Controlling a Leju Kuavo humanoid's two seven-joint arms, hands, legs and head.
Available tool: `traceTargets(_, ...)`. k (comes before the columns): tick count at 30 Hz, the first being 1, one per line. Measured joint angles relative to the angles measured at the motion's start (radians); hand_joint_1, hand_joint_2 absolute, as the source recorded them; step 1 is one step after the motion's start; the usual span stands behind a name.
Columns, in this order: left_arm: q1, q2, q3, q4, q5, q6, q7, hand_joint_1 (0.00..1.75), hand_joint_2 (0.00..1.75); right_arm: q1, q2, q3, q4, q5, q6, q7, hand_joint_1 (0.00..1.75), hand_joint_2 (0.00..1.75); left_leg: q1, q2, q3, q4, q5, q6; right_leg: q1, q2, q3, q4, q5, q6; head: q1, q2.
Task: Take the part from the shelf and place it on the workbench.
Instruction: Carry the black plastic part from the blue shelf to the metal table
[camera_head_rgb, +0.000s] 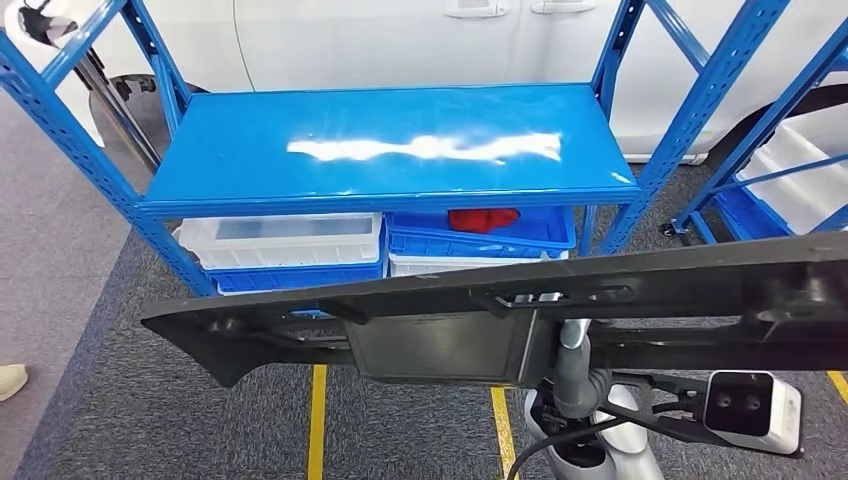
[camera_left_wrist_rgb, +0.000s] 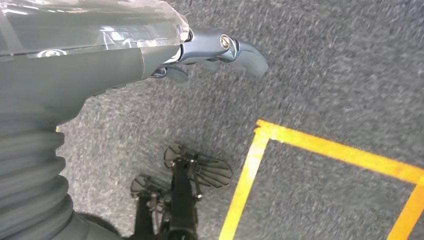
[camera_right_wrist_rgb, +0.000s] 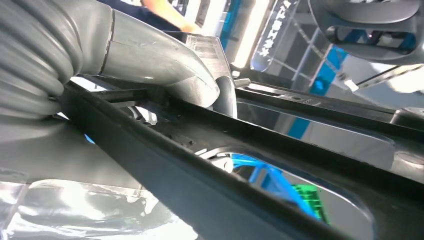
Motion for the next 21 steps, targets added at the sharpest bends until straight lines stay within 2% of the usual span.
traceTargets(2, 0.001, -0.001, 0.000, 0.000, 0.000, 0.001, -0.001, 0.00, 1.75, 0.002, 0.000, -0.005, 0.001, -0.001, 0.010, -0.001, 1.75, 1.75, 0.002, -0.001, -0.037, 0.112, -0.091, -0.006, -0.001, -0.001, -0.019, -0.001, 0.018, -0.007, 0.000, 0.000)
traceTargets(3, 0.002, -0.001, 0.000, 0.000, 0.000, 0.002, -0.001, 0.00, 1.75, 0.005, 0.000, -0.008, 0.001, 0.001, 0.014, -0.002, 1.75, 1.75, 0.002, -0.001, -0.055, 0.179, -0.125, -0.009, 0.000, -0.001, -0.030, 0.001, 0.026, -0.008, 0.000, 0.000)
traceTargets(4, 0.003, -0.001, 0.000, 0.000, 0.000, 0.002, -0.001, 0.00, 1.75, 0.008, 0.000, -0.010, 0.002, 0.005, 0.017, -0.002, 1.75, 1.75, 0.003, -0.001, -0.064, 0.227, -0.138, -0.011, 0.000, -0.001, -0.041, 0.003, 0.033, -0.007, 0.000, 0.000)
traceTargets(5, 0.004, -0.001, 0.000, 0.000, 0.000, 0.004, -0.002, 0.00, 1.75, 0.012, 0.000, -0.013, 0.003, 0.010, 0.018, -0.002, 1.75, 1.75, 0.003, -0.001, -0.058, 0.243, -0.130, -0.013, 0.000, -0.001, -0.051, 0.006, 0.039, -0.005, 0.000, 0.000)
traceTargets(6, 0.005, -0.001, 0.000, 0.000, 0.000, 0.005, -0.002, 0.00, 1.75, 0.015, 0.000, -0.015, 0.004, 0.017, 0.019, -0.002, 1.75, 1.75, 0.004, -0.001, -0.029, 0.217, -0.108, -0.013, 0.000, -0.001, -0.060, 0.010, 0.043, -0.002, 0.000, 0.000)
traceTargets(7, 0.005, -0.001, 0.000, 0.000, 0.000, 0.006, -0.003, 0.00, 1.75, 0.017, 0.001, -0.016, 0.004, 0.021, 0.019, -0.002, 1.75, 1.75, 0.004, -0.001, 0.017, 0.152, -0.083, -0.012, -0.001, -0.001, -0.068, 0.015, 0.046, 0.000, 0.000, 0.000)
traceTargets(8, 0.005, -0.001, 0.000, 0.000, 0.000, 0.006, -0.004, 0.00, 1.75, 0.019, 0.001, -0.017, 0.004, 0.024, 0.019, -0.002, 1.75, 1.75, 0.004, -0.001, 0.070, 0.076, -0.072, -0.009, 0.000, -0.001, -0.074, 0.021, 0.048, 0.004, 0.000, 0.000)
traceTargets(9, 0.004, -0.001, 0.000, 0.000, 0.000, 0.006, -0.005, 0.00, 1.75, 0.019, 0.001, -0.018, 0.005, 0.025, 0.019, -0.002, 1.75, 1.75, 0.002, -0.002, 0.109, 0.014, -0.064, -0.004, 0.001, -0.001, -0.080, 0.026, 0.049, 0.008, 0.000, 0.000)
traceTargets(10, 0.004, -0.001, 0.000, 0.000, 0.000, 0.006, -0.006, 0.00, 1.75, 0.020, 0.001, -0.019, 0.005, 0.025, 0.019, -0.002, 1.75, 1.75, 0.000, -0.002, 0.132, -0.027, -0.065, 0.002, 0.002, -0.002, -0.084, 0.030, 0.051, 0.012, 0.000, 0.000)
traceTargets(13, 0.006, -0.001, 0.000, 0.000, -0.001, 0.007, -0.007, 0.00, 1.75, 0.021, 0.001, -0.022, 0.005, 0.035, 0.019, -0.012, 1.75, 1.75, 0.000, -0.003, 0.128, -0.043, -0.063, 0.020, 0.003, -0.001, -0.093, 0.036, 0.058, 0.030, 0.000, 0.000)
traceTargets(14, 0.006, -0.002, 0.000, 0.000, -0.002, 0.007, -0.007, 0.00, 1.75, 0.023, 0.001, -0.024, 0.004, 0.045, 0.020, -0.020, 1.75, 1.75, 0.001, -0.002, 0.125, -0.045, -0.059, 0.026, 0.003, 0.000, -0.098, 0.045, 0.051, 0.035, 0.000, 0.000)
traceTargets(15, 0.006, -0.002, 0.000, 0.000, -0.002, 0.008, -0.006, 0.00, 1.75, 0.025, 0.001, -0.026, 0.004, 0.057, 0.020, -0.029, 1.75, 1.75, 0.003, -0.001, 0.123, -0.047, -0.053, 0.033, 0.002, 0.001, -0.110, 0.070, 0.032, 0.041, 0.000, 0.000)
traceTargets(16, 0.006, -0.002, 0.000, 0.000, -0.002, 0.009, -0.006, 0.00, 1.75, 0.027, 0.001, -0.028, 0.004, 0.068, 0.021, -0.036, 1.75, 1.75, 0.004, 0.000, 0.119, -0.049, -0.049, 0.039, -0.001, 0.002, -0.130, 0.118, 0.000, 0.046, 0.000, 0.000)
traceTargets(18, 0.007, -0.002, 0.000, 0.000, 0.000, 0.011, -0.003, 0.00, 1.75, 0.032, 0.001, -0.031, 0.005, 0.083, 0.025, -0.043, 1.75, 1.75, 0.003, 0.004, 0.108, -0.048, -0.042, 0.045, -0.004, 0.003, -0.189, 0.254, -0.070, 0.053, 0.000, 0.000)
traceTargets(19, 0.007, -0.002, 0.000, 0.000, 0.002, 0.012, -0.002, 0.00, 1.75, 0.034, 0.001, -0.032, 0.006, 0.091, 0.027, -0.044, 1.75, 1.75, 0.002, 0.008, 0.104, -0.047, -0.039, 0.046, -0.005, 0.003, -0.210, 0.306, -0.088, 0.056, 0.000, 0.000)
traceTargets(20, 0.008, -0.002, 0.000, 0.000, 0.003, 0.014, 0.001, 0.00, 1.75, 0.036, 0.000, -0.033, 0.006, 0.100, 0.026, -0.044, 1.75, 1.75, 0.002, 0.013, 0.101, -0.047, -0.037, 0.046, -0.006, 0.003, -0.215, 0.323, -0.085, 0.056, 0.000, 0.000)
traceTargets(21, 0.008, -0.003, 0.001, 0.000, 0.004, 0.015, 0.002, 0.00, 1.75, 0.036, 0.000, -0.035, 0.007, 0.108, 0.024, -0.046, 1.75, 1.75, 0.001, 0.017, 0.099, -0.046, -0.036, 0.045, -0.006, 0.001, -0.199, 0.299, -0.065, 0.054, 0.000, 0.000)
